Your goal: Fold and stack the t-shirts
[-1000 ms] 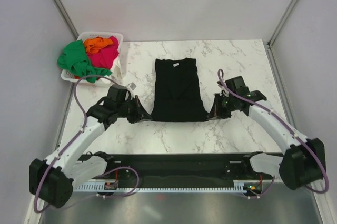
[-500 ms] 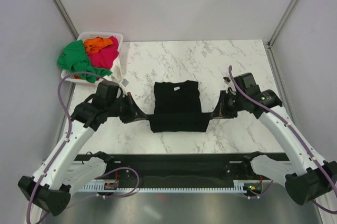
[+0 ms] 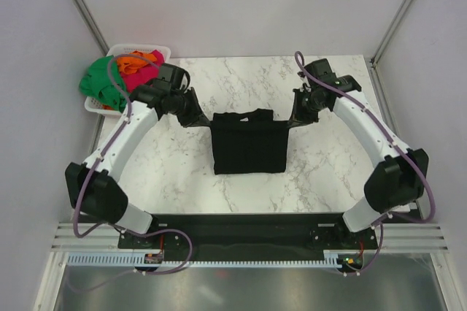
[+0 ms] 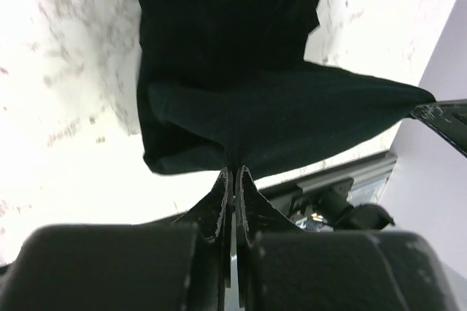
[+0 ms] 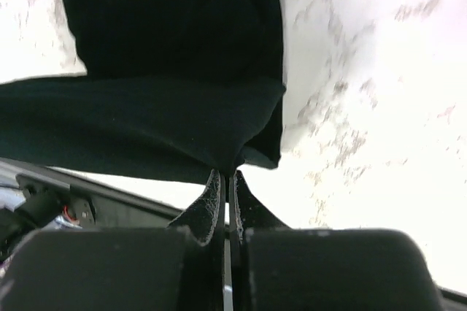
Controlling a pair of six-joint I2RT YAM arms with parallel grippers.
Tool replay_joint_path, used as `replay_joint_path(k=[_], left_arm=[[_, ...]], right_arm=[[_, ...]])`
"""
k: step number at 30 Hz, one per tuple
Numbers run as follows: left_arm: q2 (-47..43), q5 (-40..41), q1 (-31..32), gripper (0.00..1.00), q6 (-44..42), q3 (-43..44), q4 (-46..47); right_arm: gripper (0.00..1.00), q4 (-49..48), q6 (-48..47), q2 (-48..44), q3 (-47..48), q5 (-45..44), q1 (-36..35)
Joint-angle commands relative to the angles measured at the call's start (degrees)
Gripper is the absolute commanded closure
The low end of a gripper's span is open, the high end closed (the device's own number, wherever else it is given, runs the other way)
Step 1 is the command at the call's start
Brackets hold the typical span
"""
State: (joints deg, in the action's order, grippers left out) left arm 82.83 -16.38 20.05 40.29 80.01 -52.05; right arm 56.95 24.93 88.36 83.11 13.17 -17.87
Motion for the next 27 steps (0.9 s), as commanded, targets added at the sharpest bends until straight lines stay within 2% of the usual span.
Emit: replay_joint_path(k=[1, 9, 10, 14, 15, 16, 17, 18, 19, 21, 22, 25, 27], left_arm=[[6.2, 0.7, -3.0, 0.98, -4.8, 6.4, 0.3], [26.8, -3.7, -7.8, 0.98, -6.5, 20.3, 0.9], [31.6, -3.7, -7.9, 0.98, -6.8, 23.8, 1.0], [40.2, -3.7, -9.2, 0.97, -5.8, 31.0, 0.5], [42.2, -4.4, -9.6, 0.93, -5.5, 32.4, 0.4], [43.8, -5.3, -10.0, 0.78, -5.4, 35.8, 0.4], [47.7, -7.3, -10.9, 0.7, -5.7, 38.2, 0.0], [49.5, -8.7, -11.4, 0.65, -5.9, 40.9, -0.7], [52.7, -9.8, -12.0, 0.58, -6.6, 47.3, -3.6], [54.2, -8.8, -12.0, 0.55, -8.6, 57.4, -8.9], [53.9, -7.9, -11.9, 0.54, -9.1, 58.7, -12.0], [46.3, -4.4, -10.5, 0.53, -10.4, 53.0, -12.4], [38.9, -0.4, -9.0, 0.53, -10.8, 48.0, -11.8]], right_arm=[[1.0, -0.6, -3.9, 6.7, 8.0, -3.2, 2.5], [1.0, -1.4, -4.4, 26.9, 24.2, -2.0, 3.3], [1.0, -1.7, -4.2, 28.6, 25.5, -3.1, 3.4], [1.0, -1.5, -2.2, 39.7, 38.2, -2.5, 3.7], [0.93, -0.8, -1.5, 41.8, 40.9, -2.4, 3.7], [0.66, -0.3, -1.1, 43.6, 43.5, -2.4, 3.8], [0.54, 0.2, -0.7, 47.0, 48.1, -2.3, 4.0], [0.46, 1.0, 0.0, 48.2, 50.1, -1.9, 4.1], [0.34, 1.5, 0.6, 49.1, 51.9, -1.6, 4.3], [0.29, 2.9, 0.7, 48.9, 54.4, -1.2, 4.5], [0.28, 2.7, 0.6, 47.5, 53.7, -1.3, 4.2], [0.27, -0.9, 0.3, 38.6, 44.2, -3.0, 2.8], [0.26, -4.7, 0.5, 30.8, 33.9, -3.1, 1.2]])
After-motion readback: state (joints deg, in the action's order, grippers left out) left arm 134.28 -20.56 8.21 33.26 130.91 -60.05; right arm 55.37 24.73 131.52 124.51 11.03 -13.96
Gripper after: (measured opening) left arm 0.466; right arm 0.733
